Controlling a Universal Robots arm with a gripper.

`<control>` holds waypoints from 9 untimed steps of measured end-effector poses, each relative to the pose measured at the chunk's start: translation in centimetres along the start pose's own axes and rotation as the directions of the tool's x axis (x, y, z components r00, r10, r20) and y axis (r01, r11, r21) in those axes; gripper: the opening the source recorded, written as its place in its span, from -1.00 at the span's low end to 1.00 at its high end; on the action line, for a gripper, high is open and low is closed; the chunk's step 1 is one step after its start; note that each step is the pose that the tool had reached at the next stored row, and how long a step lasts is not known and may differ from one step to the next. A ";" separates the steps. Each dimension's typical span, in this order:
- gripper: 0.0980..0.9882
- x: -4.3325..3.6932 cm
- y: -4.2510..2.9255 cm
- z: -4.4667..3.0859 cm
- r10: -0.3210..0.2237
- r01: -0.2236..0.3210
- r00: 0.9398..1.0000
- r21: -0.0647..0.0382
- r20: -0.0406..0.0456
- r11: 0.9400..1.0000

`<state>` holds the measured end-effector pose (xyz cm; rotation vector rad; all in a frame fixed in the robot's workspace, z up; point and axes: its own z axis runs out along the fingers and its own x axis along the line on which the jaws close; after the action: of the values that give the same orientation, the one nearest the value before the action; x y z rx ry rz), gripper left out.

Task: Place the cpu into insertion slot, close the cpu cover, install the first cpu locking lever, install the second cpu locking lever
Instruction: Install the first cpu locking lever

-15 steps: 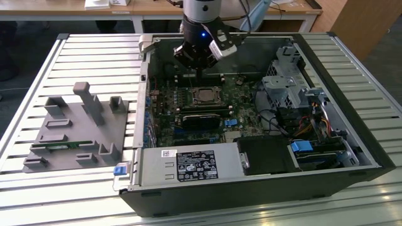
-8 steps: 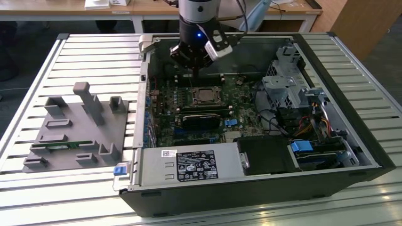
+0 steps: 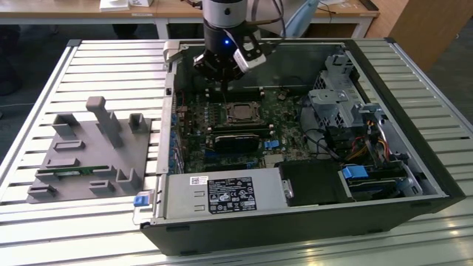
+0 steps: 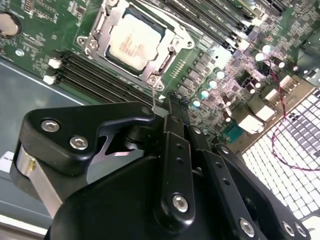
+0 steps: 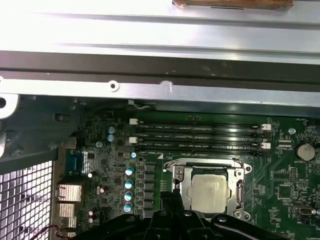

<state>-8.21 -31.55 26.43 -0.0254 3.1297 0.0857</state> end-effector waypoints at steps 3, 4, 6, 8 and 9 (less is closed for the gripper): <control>-0.98 0.35 0.04 0.04 0.000 0.000 1.000 0.000 0.000 1.000; -0.98 0.49 0.05 0.05 0.000 0.000 1.000 0.000 0.000 1.000; -0.98 0.75 0.07 0.10 0.000 0.000 1.000 0.000 0.000 1.000; -0.98 0.99 0.10 0.13 0.000 0.000 1.000 0.000 0.000 1.000; -0.98 1.08 0.14 0.15 0.000 0.000 1.000 0.000 0.000 1.000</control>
<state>-9.29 -31.42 26.27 -0.0254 3.1298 0.0857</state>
